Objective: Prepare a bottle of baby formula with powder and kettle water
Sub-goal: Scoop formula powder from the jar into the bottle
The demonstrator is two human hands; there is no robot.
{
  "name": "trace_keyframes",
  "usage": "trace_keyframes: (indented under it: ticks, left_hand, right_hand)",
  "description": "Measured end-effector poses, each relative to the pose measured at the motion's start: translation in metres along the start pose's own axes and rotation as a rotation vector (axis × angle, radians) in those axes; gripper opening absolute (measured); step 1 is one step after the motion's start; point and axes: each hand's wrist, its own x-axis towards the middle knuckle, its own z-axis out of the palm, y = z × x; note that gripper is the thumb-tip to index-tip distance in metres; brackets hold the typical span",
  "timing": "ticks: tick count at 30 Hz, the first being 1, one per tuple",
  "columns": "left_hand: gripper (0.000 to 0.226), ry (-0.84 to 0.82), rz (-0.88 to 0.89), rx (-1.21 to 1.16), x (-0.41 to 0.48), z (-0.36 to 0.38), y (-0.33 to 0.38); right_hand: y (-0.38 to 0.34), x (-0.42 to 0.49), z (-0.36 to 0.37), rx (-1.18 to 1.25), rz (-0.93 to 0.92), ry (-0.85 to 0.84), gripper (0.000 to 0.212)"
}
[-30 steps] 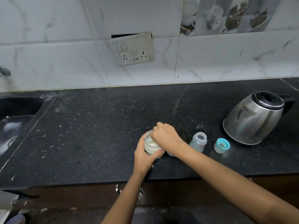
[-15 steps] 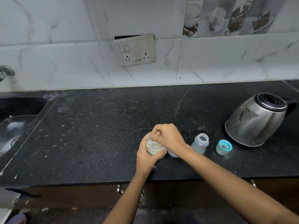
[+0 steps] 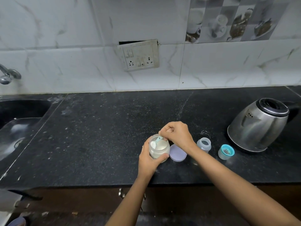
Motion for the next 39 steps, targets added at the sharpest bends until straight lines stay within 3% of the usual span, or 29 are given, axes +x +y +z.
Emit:
trace_keyframes:
  ticks: [8,18,26,34,39]
  left_hand:
    - [0.079,0.014,-0.025,0.019,0.001,0.001,-0.004]
    - [0.076,0.000,0.006,0.064,0.000,-0.001,0.001]
    - [0.114,0.091,0.007,0.089,0.002,0.002,0.027]
    - [0.102,0.025,0.160,0.074,0.007,0.054,0.074]
    - [0.095,-0.081,0.129,0.081,0.001,0.094,0.070]
  right_hand:
    - [0.026,-0.006,-0.008,-0.054,0.005,0.037,0.006]
    - [0.031,-0.007,-0.017,0.156,0.093,0.117,0.008]
    - [0.028,-0.014,-0.070,0.350,0.127,0.224,0.009]
    - [0.056,-0.030,-0.135,0.391,0.123,0.322,0.010]
    - [0.083,-0.041,-0.152,0.367,0.166,0.355,0.009]
